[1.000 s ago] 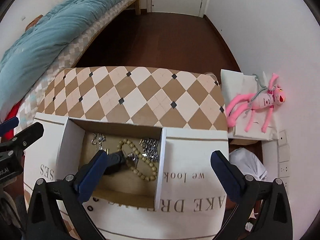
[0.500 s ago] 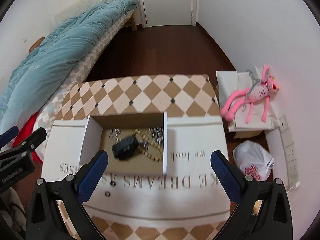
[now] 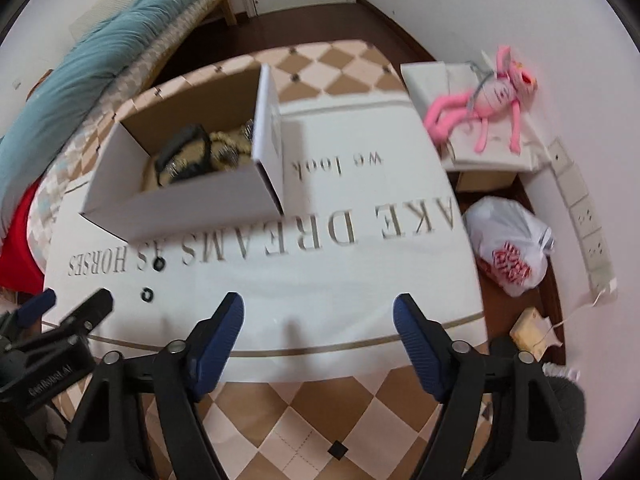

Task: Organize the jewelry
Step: 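Lower the left gripper onto a small black ring and close it, then pinch the other black ring with the right gripper while the left carries its ring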

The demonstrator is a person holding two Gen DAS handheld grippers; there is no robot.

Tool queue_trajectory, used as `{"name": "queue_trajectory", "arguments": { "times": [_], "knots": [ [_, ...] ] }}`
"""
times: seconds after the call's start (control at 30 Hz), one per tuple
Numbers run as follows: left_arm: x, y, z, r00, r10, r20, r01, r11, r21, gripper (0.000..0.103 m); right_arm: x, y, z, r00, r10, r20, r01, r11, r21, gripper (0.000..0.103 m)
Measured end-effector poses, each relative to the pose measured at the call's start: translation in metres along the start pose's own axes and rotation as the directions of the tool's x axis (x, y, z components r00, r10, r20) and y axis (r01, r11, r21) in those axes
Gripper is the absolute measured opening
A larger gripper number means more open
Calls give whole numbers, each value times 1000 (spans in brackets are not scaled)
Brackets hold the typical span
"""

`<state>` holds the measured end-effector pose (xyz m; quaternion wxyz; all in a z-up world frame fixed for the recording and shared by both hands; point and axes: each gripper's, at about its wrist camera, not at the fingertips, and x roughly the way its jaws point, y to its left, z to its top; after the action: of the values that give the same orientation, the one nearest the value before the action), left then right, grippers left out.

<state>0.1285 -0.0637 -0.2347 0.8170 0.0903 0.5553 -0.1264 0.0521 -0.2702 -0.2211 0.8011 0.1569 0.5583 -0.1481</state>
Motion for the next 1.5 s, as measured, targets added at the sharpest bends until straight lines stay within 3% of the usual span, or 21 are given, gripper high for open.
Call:
{"name": "queue_trajectory", "arguments": {
  "times": [0.23,0.5,0.63,0.77,1.0,1.17,1.3,1.37,1.5],
  "knots": [
    [16,-22,-8,999,-35,-20,36,999,33,102,16,-6,-4,1000,-12,-17,13,999,33,78],
    [28,-34,-5,997,-64,-41,66,997,50,62,20,-13,-4,1000,-1,-25,2,998,60,78],
    [28,-40,-2,998,-53,-22,55,996,70,48,20,-15,-3,1000,2,-19,0,998,66,78],
    [27,-41,2,998,-55,-12,56,995,84,10,19,-16,-5,1000,21,-18,-20,997,72,79],
    [21,-20,-3,997,-74,-25,75,996,41,10,10,-4,-8,998,56,-3,-56,997,56,78],
    [2,28,-6,1000,-30,10,30,999,-28,10,4,19,-4,990,140,9,-140,990,26,78],
    [1,73,-7,999,36,10,-35,995,-90,10,11,56,3,981,193,8,-193,981,-25,78],
    [4,91,-6,999,48,1,-48,991,-122,10,18,81,8,978,208,8,-208,976,-63,72],
    [7,116,-8,998,67,-8,-67,984,-168,10,32,127,11,980,199,5,-196,971,-140,68]
  ]
}}
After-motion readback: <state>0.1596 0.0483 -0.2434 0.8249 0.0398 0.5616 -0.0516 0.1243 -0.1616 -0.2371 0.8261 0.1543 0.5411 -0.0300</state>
